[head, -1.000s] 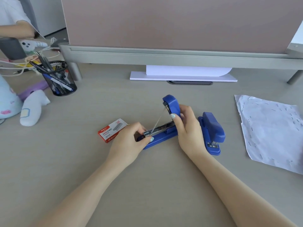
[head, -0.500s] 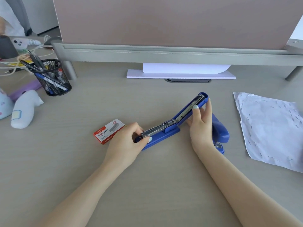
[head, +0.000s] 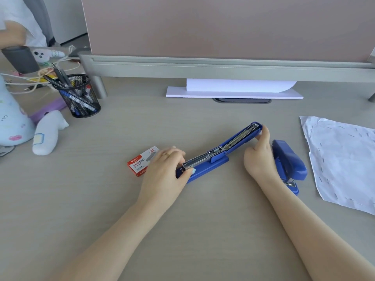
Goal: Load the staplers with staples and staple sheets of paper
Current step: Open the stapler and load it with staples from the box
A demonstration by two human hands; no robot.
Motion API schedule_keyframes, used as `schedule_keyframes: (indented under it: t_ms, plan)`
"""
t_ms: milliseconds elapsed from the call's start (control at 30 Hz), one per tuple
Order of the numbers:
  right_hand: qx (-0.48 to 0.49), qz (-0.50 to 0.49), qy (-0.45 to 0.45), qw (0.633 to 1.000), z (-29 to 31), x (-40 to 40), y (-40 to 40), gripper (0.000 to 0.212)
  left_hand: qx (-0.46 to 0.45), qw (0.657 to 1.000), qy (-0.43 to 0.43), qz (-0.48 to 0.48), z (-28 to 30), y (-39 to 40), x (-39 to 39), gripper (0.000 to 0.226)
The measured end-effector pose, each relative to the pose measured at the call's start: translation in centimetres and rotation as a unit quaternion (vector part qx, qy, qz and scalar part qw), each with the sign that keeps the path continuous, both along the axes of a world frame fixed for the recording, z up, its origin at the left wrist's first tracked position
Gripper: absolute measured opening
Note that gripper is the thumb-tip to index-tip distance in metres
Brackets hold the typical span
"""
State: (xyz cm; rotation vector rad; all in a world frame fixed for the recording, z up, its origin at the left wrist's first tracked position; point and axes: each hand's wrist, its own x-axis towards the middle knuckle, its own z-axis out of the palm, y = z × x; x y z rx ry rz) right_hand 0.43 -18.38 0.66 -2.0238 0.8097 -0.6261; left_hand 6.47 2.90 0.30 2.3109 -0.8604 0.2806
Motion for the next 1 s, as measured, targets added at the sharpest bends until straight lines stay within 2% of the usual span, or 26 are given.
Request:
schedule_keyframes:
  t_ms: [67,100,167,200,300,367,433,500,567,667,733,867,1000]
  plan:
    - [-0.049,-0.023,0.050,0.997,-0.1,0.1,-0.4,0.048,0.052,0.994,-0.098,0.000,-0.1,0.3,0.5,0.031]
    - [-0.077,-0.023,0.089,0.993,-0.2,0.2,-0.7,0.047,0.075,0.991,-0.109,0.004,-0.1,0.6,0.8,0.045]
    - [-0.116,-0.008,0.147,0.982,-0.5,0.3,-1.0,0.046,0.074,0.993,-0.087,0.025,0.3,1.5,1.5,0.074]
    - [-0.127,0.000,0.162,0.979,-0.5,0.3,-1.1,0.045,0.062,0.995,-0.068,0.039,0.5,2.1,1.9,0.081]
    - [-0.154,0.006,0.171,0.973,-0.5,0.3,-1.0,0.038,0.051,0.993,-0.056,0.094,0.7,4.1,3.2,0.082]
    - [-0.155,0.000,0.142,0.978,-0.6,0.2,-0.9,0.043,0.073,0.990,-0.037,0.119,0.3,5.0,3.8,0.076]
    - [-0.133,-0.005,0.071,0.989,-0.5,-0.1,-0.6,0.056,0.091,0.989,0.002,0.118,-0.3,5.2,4.2,0.065]
    - [-0.127,0.002,-0.004,0.992,-0.4,-0.4,-0.1,0.060,0.088,0.990,0.026,0.111,-0.8,4.9,4.4,0.049]
    - [-0.151,0.028,-0.064,0.986,-0.2,-0.7,0.8,0.057,0.054,0.993,0.014,0.102,-0.9,4.8,4.5,0.038]
    - [-0.175,0.103,-0.136,0.970,0.3,-0.7,3.4,0.042,-0.062,0.997,0.019,0.052,0.0,4.4,3.5,0.038]
    - [-0.192,0.166,-0.161,0.954,0.7,-0.8,5.6,0.037,-0.106,0.993,0.042,-0.007,1.0,3.7,2.1,0.040]
    - [-0.171,0.265,-0.161,0.935,1.0,-1.3,8.3,0.037,-0.039,0.994,0.000,-0.107,1.3,2.6,0.6,0.045]
    - [-0.136,0.307,-0.172,0.926,0.9,-1.5,7.8,0.035,-0.023,0.990,-0.024,-0.136,1.2,2.7,0.7,0.046]
